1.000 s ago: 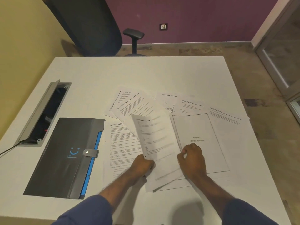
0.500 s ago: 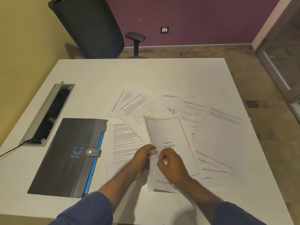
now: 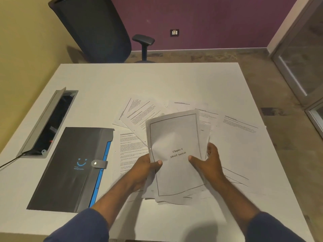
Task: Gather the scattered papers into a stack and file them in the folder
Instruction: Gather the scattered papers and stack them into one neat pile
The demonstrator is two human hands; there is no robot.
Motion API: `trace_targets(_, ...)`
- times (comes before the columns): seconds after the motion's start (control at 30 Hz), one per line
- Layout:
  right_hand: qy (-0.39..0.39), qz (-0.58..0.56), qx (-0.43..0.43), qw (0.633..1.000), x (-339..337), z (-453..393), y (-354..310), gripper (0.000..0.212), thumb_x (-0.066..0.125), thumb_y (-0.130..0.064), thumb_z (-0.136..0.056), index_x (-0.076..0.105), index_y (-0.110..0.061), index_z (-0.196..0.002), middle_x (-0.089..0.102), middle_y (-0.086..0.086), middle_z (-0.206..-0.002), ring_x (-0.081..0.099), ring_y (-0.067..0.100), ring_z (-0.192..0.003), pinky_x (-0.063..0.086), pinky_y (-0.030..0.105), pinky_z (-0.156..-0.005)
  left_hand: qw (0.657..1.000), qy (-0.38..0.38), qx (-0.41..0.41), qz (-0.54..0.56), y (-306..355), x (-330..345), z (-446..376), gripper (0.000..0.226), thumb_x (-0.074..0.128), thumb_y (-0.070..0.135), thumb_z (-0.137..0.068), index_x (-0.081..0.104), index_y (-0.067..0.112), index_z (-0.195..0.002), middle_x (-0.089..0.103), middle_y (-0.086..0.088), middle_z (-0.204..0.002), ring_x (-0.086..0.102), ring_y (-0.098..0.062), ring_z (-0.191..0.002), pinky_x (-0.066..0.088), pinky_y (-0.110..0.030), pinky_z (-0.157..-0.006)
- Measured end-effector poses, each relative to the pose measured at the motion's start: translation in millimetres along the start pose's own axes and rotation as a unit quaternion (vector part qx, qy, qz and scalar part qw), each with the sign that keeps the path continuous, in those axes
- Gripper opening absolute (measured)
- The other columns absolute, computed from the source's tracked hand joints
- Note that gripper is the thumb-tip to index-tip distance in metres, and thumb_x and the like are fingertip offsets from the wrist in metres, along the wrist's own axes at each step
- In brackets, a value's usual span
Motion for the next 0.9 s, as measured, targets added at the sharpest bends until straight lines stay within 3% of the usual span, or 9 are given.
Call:
trace_targets(0.1,-0.14,-0.174,0.046,0.974,10.2,-7.1,-2.6,0.072,0.091,-0.022,-0.066,0.055,-0.021,-0.129,0.069,0.005,-0.125,0.067,0.024,-0.113,0.054,0.04,-0.093,0.998,-0.051,0.019,0.041,15.0,-3.2,3.9,0.031,0.063,-0.011,-0.087,0.067,0.0,-0.116,0.076,-0.012,-0.109,0.073,-0.021,-0.1,0.057,-0.024,-0.081)
trace_targets(0.2,-0.211,-0.168,0.053,0.961,14.0,-10.2,-17.1,0.068,0.091,-0.026,-0.062,0.064,-0.014,-0.123,0.07,0.01,-0.122,0.067,0.024,-0.113,0.055,0.033,-0.09,0.999,-0.027,0.016,-0.012,27.9,-13.3,6.1,0.039,0.075,-0.003,-0.081,0.067,0.007,-0.118,0.075,-0.012,-0.114,0.071,-0.026,-0.106,0.058,-0.027,-0.082)
trace_targets(0.3,-0.193,-0.143,0.014,0.971,13.4,-14.3,-40.0,0.047,0.082,-0.008,-0.073,0.068,-0.012,-0.118,0.074,0.008,-0.115,0.069,0.025,-0.111,0.051,0.039,-0.097,0.994,0.046,0.066,-0.076,50.5,-21.5,9.7,0.036,0.078,0.006,-0.081,0.07,0.014,-0.115,0.077,-0.002,-0.11,0.071,-0.022,-0.106,0.056,-0.027,-0.086)
trace_targets(0.43,-0.102,-0.103,-0.091,0.985,7.4,-15.4,-93.1,0.022,0.079,-0.003,-0.076,0.077,-0.021,-0.086,0.079,-0.004,-0.09,0.075,0.014,-0.085,0.058,0.022,-0.071,0.978,0.086,0.177,-0.069,85.1,-21.0,17.1,0.037,0.082,0.004,-0.076,0.077,0.037,-0.093,0.078,0.01,-0.099,0.072,-0.007,-0.095,0.059,-0.026,-0.085)
trace_targets(0.53,-0.066,-0.077,-0.156,0.983,3.9,-14.2,-124.2,0.022,0.082,-0.008,-0.075,0.078,-0.03,-0.077,0.079,-0.01,-0.081,0.075,0.01,-0.077,0.057,0.018,-0.068,0.966,0.088,0.224,-0.098,101.3,-19.4,22.7,0.033,0.085,0.019,-0.072,0.07,0.046,-0.085,0.074,0.018,-0.088,0.067,0.004,-0.08,0.058,-0.017,-0.07)
trace_targets(0.6,-0.068,-0.075,-0.183,0.978,5.0,-11.2,-131.1,0.031,0.081,-0.005,-0.076,0.079,-0.036,-0.078,0.078,-0.014,-0.082,0.074,0.007,-0.08,0.056,0.016,-0.072,0.964,0.081,0.231,-0.103,101.0,-23.5,23.0,0.04,0.087,0.019,-0.069,0.068,0.039,-0.099,0.074,0.01,-0.096,0.069,-0.001,-0.089,0.058,-0.019,-0.07)
trace_targets(0.67,-0.082,-0.073,-0.177,0.978,9.3,-7.9,-123.7,0.034,0.079,0.001,-0.076,0.08,-0.033,-0.079,0.079,-0.012,-0.083,0.074,0.007,-0.082,0.058,0.023,-0.079,0.962,0.078,0.234,-0.116,98.0,-27.3,23.6,0.049,0.09,0.013,-0.068,0.067,0.027,-0.109,0.076,0.002,-0.103,0.072,-0.011,-0.097,0.058,-0.022,-0.076)
trace_targets(0.73,-0.107,-0.07,-0.156,0.979,14.0,-6.4,-106.6,0.039,0.076,0.007,-0.077,0.079,-0.031,-0.085,0.079,-0.011,-0.086,0.074,0.008,-0.086,0.059,0.03,-0.082,0.961,0.088,0.23,-0.125,88.7,-30.8,21.3,0.047,0.089,0.013,-0.069,0.068,0.03,-0.108,0.076,0.006,-0.104,0.072,-0.01,-0.098,0.058,-0.025,-0.079)
trace_targets(0.9,-0.091,-0.045,-0.105,0.989,22.1,-13.4,-79.3,0.031,0.072,0.002,-0.083,0.076,-0.029,-0.085,0.078,-0.012,-0.082,0.073,0.005,-0.081,0.056,0.015,-0.062,0.96,0.141,0.213,-0.111,70.8,-30.7,9.1,0.038,0.078,0.012,-0.084,0.073,0.048,-0.093,0.076,0.021,-0.093,0.07,0.003,-0.086,0.058,-0.018,-0.073)
Point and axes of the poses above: each hand's wrist, its own z-axis away from the middle knuckle, its own x-axis out of the palm, y = z × x, the point moved 8 cm from there along -z, towards the middle knuckle
